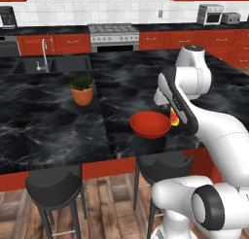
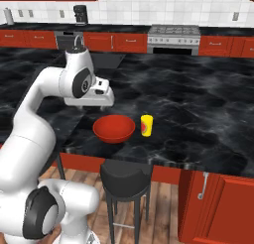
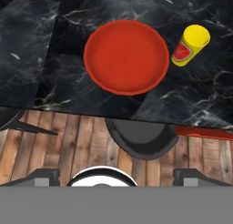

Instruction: Place the cup inside the bowl on the dining table and move the bowl to any counter.

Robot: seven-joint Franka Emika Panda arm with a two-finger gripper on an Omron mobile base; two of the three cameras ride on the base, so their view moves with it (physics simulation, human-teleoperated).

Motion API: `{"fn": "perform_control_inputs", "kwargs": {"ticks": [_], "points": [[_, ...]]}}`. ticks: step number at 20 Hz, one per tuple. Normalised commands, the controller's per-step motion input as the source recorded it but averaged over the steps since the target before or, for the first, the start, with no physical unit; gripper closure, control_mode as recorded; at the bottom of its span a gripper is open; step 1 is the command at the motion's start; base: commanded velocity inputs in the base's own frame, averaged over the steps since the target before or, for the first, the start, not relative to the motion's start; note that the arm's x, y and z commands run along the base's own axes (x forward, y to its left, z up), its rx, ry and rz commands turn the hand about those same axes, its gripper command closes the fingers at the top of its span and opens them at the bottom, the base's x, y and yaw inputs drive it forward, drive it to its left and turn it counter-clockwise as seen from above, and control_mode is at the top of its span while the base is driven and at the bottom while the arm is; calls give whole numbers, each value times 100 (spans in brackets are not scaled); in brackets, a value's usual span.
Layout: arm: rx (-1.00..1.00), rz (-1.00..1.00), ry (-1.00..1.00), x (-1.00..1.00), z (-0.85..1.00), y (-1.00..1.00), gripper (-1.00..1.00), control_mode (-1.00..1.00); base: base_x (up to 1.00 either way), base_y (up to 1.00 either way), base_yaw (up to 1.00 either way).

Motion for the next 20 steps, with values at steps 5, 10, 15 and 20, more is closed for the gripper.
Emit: {"fn": "perform_control_inputs", "kwargs": {"ticks": [5, 10, 15, 20], "points": [[0, 0, -1, 0, -2, -41, -100, -100, 0, 0, 0], [0, -2, 0, 0, 0, -44, -100, -100, 0, 0, 0], [0, -2, 0, 0, 0, -43, -100, -100, 0, 0, 0], [0, -4, -1, 0, 0, -44, -100, -100, 0, 0, 0]]}}
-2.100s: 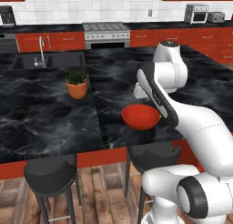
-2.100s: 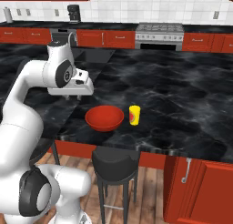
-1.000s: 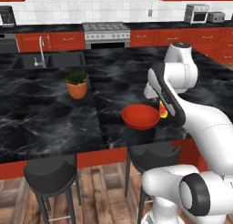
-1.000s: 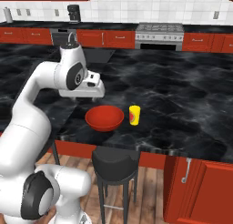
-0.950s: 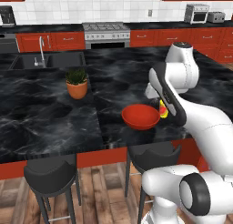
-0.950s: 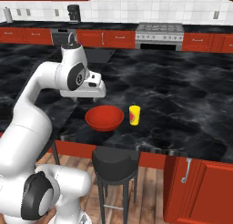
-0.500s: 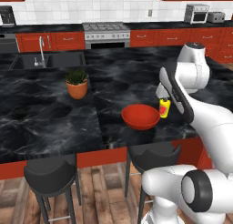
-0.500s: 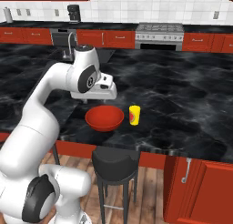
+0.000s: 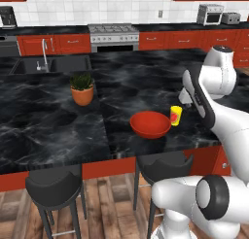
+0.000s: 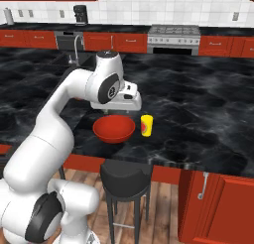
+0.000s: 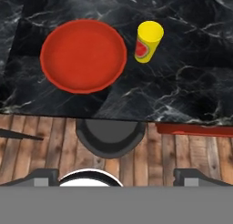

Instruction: Place the cup inside the bowl on the dining table and move the bowl to any counter.

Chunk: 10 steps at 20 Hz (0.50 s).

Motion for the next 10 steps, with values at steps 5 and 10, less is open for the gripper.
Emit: {"fn": "perform_control_inputs", "kwargs": {"ticks": [5, 10], "points": [[0, -4, -1, 0, 0, -38, -100, -100, 0, 0, 0], [0, -1, 0, 5, -2, -15, -100, -100, 0, 0, 0]]}}
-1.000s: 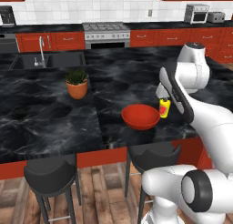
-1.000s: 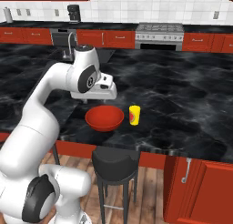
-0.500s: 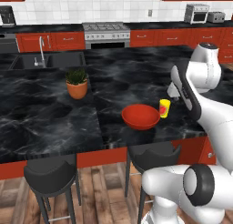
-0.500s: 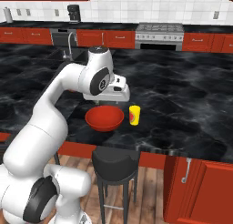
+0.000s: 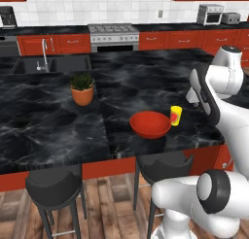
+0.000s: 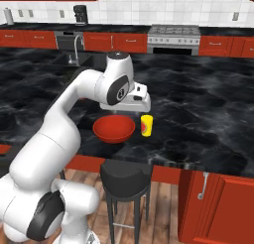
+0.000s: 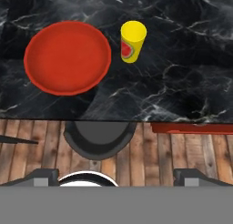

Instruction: Place the cup inside the bowl on the dining table and move the bowl to any counter.

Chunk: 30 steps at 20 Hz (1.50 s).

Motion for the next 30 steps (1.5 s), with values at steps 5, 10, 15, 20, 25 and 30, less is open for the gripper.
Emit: {"fn": "perform_control_inputs", "kwargs": {"ticks": [5, 10, 15, 20, 25, 30], "points": [[0, 0, 0, 13, -3, -10, -100, -100, 0, 0, 0], [0, 0, 0, 20, 0, -9, -100, -100, 0, 0, 0], [0, 0, 0, 25, 0, -1, -100, -100, 0, 0, 0], [0, 0, 0, 24, 0, 0, -100, -100, 0, 0, 0], [0, 0, 0, 33, 0, 0, -100, -100, 0, 0, 0], [0, 0, 0, 30, 0, 0, -100, -100, 0, 0, 0]]}}
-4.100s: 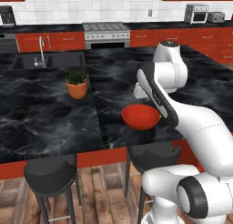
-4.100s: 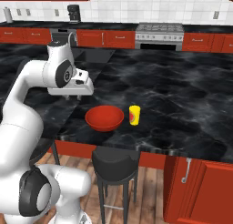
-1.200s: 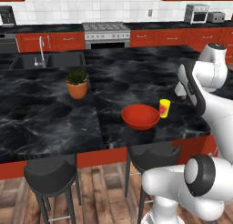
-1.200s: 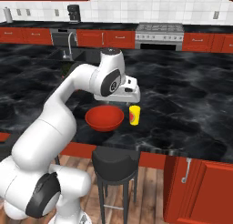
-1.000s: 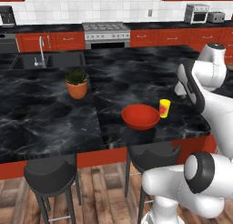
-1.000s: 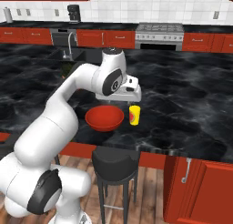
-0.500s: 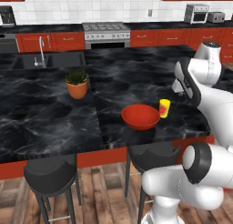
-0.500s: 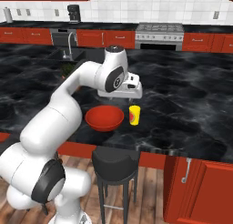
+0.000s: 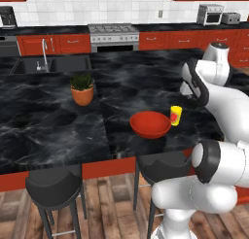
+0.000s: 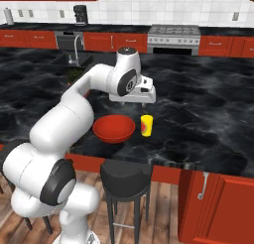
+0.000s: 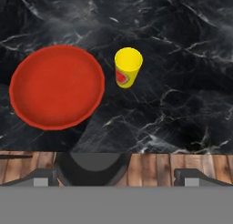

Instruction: Place the cup inside the bowl on the dining table and move the bowl to any counter.

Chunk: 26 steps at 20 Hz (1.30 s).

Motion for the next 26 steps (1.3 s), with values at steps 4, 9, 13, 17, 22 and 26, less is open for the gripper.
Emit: {"fn": "perform_control_inputs", "kwargs": {"ticks": [4, 9, 13, 17, 22, 26], "points": [[0, 0, 0, 34, 0, -4, -100, -100, 0, 0, 0], [0, 0, 0, 32, 0, -8, -100, -100, 0, 0, 0], [0, 0, 0, 26, 0, -9, -100, -100, 0, 0, 0], [0, 0, 0, 24, 0, -10, -100, -100, 0, 0, 0], [0, 0, 0, 25, 0, -10, -100, -100, 0, 0, 0], [0, 0, 0, 22, 0, -6, -100, -100, 0, 0, 0]]}}
